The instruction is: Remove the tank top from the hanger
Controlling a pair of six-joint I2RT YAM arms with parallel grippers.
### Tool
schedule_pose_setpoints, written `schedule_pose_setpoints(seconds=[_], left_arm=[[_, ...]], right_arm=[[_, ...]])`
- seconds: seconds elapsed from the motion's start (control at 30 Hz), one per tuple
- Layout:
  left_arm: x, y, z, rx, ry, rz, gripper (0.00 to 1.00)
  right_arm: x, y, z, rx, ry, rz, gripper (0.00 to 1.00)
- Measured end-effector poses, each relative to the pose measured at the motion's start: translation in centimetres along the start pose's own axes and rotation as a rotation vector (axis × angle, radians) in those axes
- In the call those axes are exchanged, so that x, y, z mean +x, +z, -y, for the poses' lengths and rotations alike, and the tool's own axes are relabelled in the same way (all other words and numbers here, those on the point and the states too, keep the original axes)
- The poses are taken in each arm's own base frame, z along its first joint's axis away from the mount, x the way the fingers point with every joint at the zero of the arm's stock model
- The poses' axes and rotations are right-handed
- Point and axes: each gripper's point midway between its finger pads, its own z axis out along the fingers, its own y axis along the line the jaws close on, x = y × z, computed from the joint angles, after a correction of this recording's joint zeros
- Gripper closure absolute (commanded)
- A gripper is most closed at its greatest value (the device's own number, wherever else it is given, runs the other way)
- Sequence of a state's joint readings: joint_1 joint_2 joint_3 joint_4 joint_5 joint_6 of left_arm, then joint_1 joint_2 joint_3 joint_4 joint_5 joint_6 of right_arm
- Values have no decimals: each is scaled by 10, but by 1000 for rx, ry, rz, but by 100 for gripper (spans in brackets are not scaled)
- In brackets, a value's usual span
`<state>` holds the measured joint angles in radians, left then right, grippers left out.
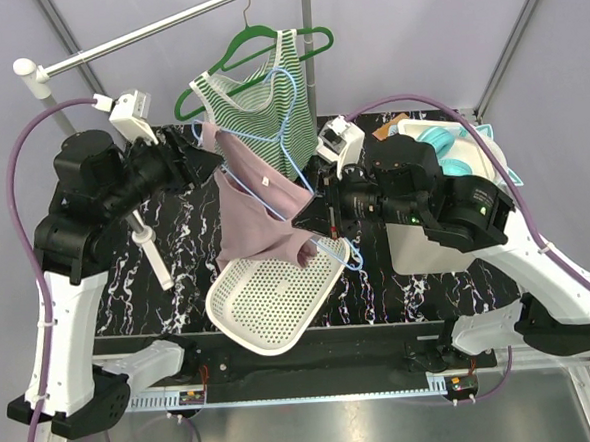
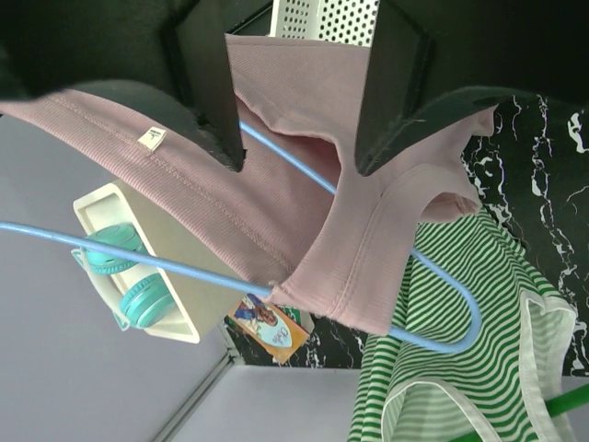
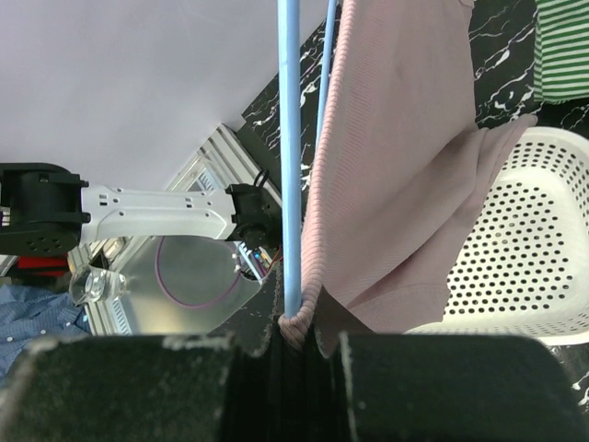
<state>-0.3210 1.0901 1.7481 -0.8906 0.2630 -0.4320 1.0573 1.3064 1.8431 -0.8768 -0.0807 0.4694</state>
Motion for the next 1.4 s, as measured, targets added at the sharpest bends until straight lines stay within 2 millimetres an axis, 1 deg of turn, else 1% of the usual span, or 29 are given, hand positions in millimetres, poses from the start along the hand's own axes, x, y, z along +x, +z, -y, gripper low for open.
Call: schedule_pose_setpoints(seconds=[0.07, 0.3, 0.37, 0.4, 0.47, 0.5, 0.53, 0.57, 0.6, 0.63, 0.67, 0.77, 0.9, 1.03, 1.1, 1.13, 1.23, 1.3, 1.4], left_arm=[[2, 5, -1, -2, -3, -12, 53], [8, 22, -10, -26, -18, -51, 57], [9, 23, -13, -36, -21, -54, 57], [9, 24, -14, -42, -21, -54, 59], [9, 24, -16, -54, -21, -51, 65], [8, 24, -17, -58, -20, -49, 73], [8, 24, -18, -61, -19, -47, 76], [8, 24, -18, -65, -18, -46, 81], [8, 24, -20, -72, -14, -44, 90], [7, 25, -21, -77, -11, -43, 97], [7, 25, -22, -83, -8, -42, 100], [7, 27, -26, -100, 0, -45, 100], [7, 33, -34, -142, -2, -55, 100], [12, 34, -41, -171, -21, -73, 100], [14, 36, -42, -176, -30, -85, 100], [16, 37, -43, -175, -37, -94, 100], [20, 41, -42, -168, -53, -111, 100], [21, 44, -41, -161, -57, -122, 100], [21, 44, -40, -151, -58, -127, 100]], right_arm=[[4, 1, 0, -5, 8, -12, 100], [13, -2, -3, -27, 33, -39, 100], [13, -5, -3, -30, 39, -37, 100], [14, -6, -4, -32, 42, -37, 100], [16, -9, -5, -40, 48, -41, 100], [17, -11, -6, -47, 53, -44, 100], [19, -12, -6, -51, 58, -48, 100], [20, -13, -6, -53, 62, -50, 100], [22, -14, -6, -53, 66, -52, 100], [24, -15, -5, -55, 72, -58, 100], [27, -16, -5, -56, 77, -63, 100], [34, -20, -6, -72, 84, -79, 100], [45, -34, -5, -94, 83, -82, 100], [59, -61, 2, -106, 73, -57, 100], [62, -75, 3, -121, 64, -29, 100], [61, -84, 2, -133, 57, -7, 100], [53, -94, -3, -165, 30, 47, 100], [45, -95, -6, -179, 13, 79, 100], [37, -88, -5, -168, 4, 106, 100]])
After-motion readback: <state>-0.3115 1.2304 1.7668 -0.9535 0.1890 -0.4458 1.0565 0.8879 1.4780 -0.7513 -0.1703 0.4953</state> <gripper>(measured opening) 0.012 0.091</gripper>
